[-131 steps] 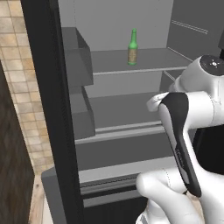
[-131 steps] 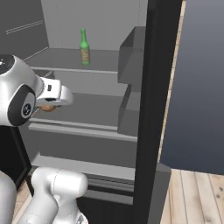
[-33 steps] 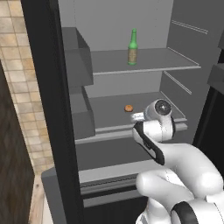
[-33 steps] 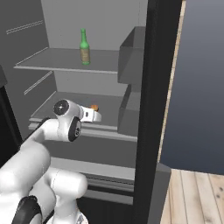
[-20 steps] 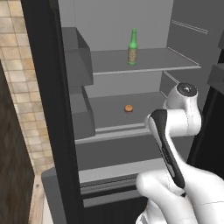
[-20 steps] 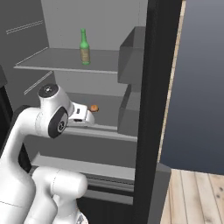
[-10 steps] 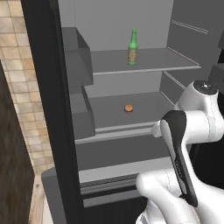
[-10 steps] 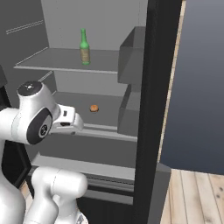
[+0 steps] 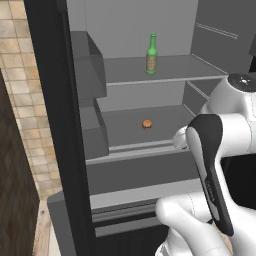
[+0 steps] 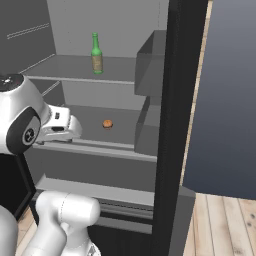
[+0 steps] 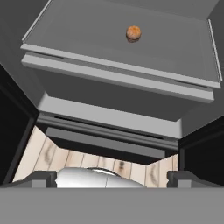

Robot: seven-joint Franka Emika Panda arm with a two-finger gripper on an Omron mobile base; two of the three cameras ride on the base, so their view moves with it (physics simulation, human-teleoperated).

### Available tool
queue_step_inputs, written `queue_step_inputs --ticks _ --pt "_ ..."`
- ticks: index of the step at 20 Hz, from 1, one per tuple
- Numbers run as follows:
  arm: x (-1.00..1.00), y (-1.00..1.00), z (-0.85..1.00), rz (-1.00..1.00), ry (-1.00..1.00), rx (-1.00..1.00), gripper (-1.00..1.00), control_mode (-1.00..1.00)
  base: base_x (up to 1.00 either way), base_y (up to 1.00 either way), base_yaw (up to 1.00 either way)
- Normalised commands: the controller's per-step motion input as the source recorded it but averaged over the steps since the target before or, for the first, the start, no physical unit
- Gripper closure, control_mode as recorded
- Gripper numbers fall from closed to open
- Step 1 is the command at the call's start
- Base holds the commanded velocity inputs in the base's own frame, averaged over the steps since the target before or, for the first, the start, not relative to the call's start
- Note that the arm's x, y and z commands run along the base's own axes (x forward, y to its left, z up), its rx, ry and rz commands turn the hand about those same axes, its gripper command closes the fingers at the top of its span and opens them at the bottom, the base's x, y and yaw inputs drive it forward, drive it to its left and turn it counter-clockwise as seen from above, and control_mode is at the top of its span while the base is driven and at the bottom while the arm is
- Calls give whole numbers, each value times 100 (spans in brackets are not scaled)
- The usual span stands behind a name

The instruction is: Place the beer and liquor on the top shelf of the fridge to keep them out of children's reach, and place the tangerine on lower shelves for easy access.

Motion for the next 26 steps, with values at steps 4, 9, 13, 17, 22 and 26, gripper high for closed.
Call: queue_step_inputs --ticks 4,9,13,17,22,26 --pt "-20 0 30 0 0 0 -100 -100 0 0 0" --pt "-30 0 13 0 -3 -1 -100 -100 0 0 0" --pt "-32 0 0 0 -4 -1 -100 -100 0 0 0" --pt "-32 0 0 0 -4 -1 -100 -100 0 0 0" --pt "-30 0 0 0 -3 -1 -100 100 -33 0 0" --pt "0 0 0 0 0 0 -100 100 -98 -2 0"
